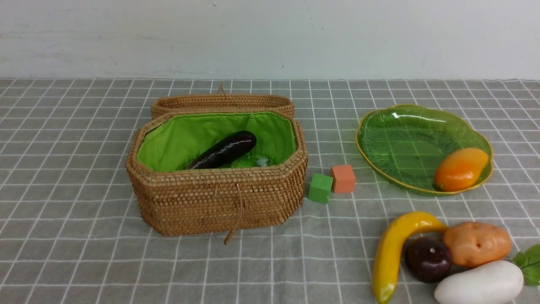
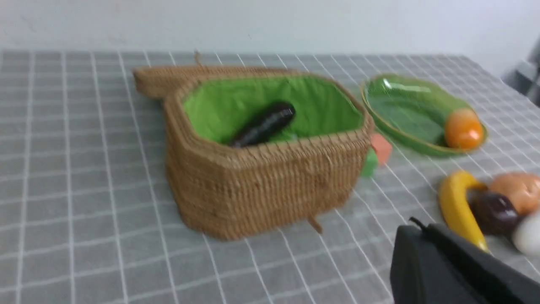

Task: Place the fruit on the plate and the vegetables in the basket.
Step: Take a daikon with your right arm and place it on the basket on the left.

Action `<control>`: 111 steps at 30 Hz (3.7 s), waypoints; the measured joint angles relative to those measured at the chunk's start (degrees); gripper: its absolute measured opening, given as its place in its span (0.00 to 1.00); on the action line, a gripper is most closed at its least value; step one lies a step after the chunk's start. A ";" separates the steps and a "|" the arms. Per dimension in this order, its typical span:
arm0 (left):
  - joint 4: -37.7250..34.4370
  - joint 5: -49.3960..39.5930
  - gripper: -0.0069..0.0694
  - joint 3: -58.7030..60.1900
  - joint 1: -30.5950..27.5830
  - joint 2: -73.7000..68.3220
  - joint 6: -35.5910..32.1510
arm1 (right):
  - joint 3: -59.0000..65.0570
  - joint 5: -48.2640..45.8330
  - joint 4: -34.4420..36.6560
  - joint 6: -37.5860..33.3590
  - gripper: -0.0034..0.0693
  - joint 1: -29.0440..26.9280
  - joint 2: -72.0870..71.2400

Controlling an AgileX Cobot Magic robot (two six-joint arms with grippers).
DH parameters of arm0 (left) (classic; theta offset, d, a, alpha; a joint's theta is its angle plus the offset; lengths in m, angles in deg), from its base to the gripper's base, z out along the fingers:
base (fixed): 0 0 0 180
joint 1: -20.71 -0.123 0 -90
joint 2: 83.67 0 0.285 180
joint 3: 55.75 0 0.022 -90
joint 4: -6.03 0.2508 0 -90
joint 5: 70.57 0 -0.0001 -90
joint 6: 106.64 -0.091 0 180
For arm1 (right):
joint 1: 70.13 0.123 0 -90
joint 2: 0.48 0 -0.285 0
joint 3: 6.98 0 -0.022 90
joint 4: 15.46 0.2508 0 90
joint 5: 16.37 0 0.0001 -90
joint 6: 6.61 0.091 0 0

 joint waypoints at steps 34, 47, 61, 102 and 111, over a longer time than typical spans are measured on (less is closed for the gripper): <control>8.24 13.75 0.08 35.61 -12.41 11.17 -0.08 | 0.00 0.00 0.00 0.00 0.38 0.00 0.00; 8.24 13.80 0.10 35.61 -12.41 11.17 -0.08 | 0.00 0.00 0.00 0.00 0.38 0.00 0.00; 8.24 13.80 0.12 35.61 -12.41 11.17 -0.08 | 0.00 0.00 0.00 0.00 0.38 0.00 0.00; 8.28 13.80 0.14 35.61 -12.41 11.17 -0.08 | 0.00 0.09 -14.72 0.00 0.38 0.00 0.00; 8.28 13.86 0.14 35.61 -12.41 11.17 -0.08 | 0.22 1.10 -21.85 0.00 0.38 0.00 0.00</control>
